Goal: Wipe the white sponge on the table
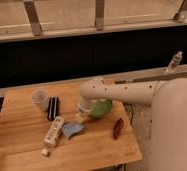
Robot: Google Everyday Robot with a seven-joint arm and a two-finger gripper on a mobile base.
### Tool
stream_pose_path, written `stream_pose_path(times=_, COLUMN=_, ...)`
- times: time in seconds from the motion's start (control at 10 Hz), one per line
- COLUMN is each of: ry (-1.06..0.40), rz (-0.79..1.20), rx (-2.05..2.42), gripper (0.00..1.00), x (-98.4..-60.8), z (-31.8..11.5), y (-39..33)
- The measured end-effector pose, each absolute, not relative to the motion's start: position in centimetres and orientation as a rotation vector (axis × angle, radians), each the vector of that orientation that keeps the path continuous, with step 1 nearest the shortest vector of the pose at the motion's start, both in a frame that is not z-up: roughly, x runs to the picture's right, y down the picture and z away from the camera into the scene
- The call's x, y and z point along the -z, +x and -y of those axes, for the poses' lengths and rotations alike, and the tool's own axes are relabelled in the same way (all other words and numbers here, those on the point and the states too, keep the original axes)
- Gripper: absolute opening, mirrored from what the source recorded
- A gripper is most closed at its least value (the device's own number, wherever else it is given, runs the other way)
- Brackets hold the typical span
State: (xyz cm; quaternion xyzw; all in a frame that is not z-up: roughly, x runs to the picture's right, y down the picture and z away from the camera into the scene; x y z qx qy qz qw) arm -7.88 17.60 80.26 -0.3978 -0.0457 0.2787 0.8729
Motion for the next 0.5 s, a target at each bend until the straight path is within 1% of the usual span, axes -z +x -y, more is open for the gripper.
stream_pose_path(times=0.3, ry=-0.844, rz=0.08, rx=-0.574, gripper=0.0, x=-79.0, z=-19.8, y=-6.7)
stream_pose_path(times=0.5, ry=-0.854, rz=0.037, rx=-0.62, gripper=0.0, x=-78.8, z=-21.8, y=-3.1)
